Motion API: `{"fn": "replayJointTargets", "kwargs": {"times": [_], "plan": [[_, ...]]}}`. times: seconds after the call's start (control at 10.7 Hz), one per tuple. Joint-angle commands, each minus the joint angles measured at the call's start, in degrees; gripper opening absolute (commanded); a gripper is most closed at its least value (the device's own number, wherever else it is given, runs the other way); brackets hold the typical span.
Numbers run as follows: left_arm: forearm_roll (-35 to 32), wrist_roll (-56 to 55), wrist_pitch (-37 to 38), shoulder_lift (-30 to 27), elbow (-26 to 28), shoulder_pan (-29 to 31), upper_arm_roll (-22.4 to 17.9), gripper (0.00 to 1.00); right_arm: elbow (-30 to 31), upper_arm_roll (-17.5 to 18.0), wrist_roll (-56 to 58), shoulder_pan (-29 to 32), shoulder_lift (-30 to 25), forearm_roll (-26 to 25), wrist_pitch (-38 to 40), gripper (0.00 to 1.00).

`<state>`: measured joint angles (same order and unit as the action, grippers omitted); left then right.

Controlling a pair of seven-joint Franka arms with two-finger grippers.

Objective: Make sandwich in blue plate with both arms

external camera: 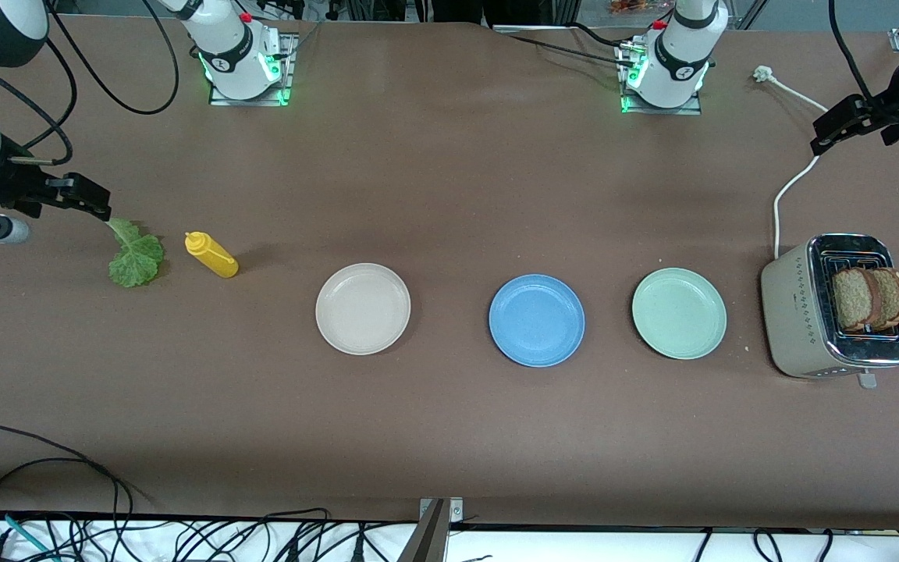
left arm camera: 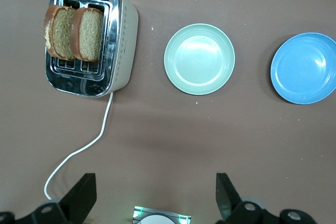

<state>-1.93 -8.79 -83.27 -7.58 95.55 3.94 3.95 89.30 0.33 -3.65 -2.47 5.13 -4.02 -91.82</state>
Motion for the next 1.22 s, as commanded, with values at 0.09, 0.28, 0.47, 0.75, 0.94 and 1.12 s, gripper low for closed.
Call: {"fn": "replayJointTargets", "kwargs": {"times": [0.09,0.28,0.47,0.75,0.94,1.12], "plan": [[-1.1,-0.2,1.0,0.5,-1.1,0.3,0.4,1.0,-0.6,0.0,1.0,0.0,0.1,0.2,-0.2,1.0],[-1.1,-0.2,1.0,0.6,-1.1,0.3,0.4,1.0,-0.7,0.4,0.1,-0.3,0.6,2.2,-0.3,1.0],[-1.1,-0.2,1.0,0.6,-1.1,0.4,0.4,1.0,-0.7,0.5,0.0,-0.2,3.1,2.6,-0.4,1.0],[-1.1,-0.2,1.0,0.6,-1.1,0.3,0.4,1.0,-0.7,0.5,0.0,-0.4,4.5,2.6,-0.4,1.0],[-1.2,-0.2,1.0,0.6,-1.1,0.4,0.4,1.0,-0.6,0.4,-0.1,-1.0,5.0,2.6,0.0,1.0],[-1.1,-0.1,1.0,0.6,-1.0,1.1,0.3,1.0,-0.6,0.4,-0.1,-1.0,5.2,2.6,-0.1,1.0]]}}
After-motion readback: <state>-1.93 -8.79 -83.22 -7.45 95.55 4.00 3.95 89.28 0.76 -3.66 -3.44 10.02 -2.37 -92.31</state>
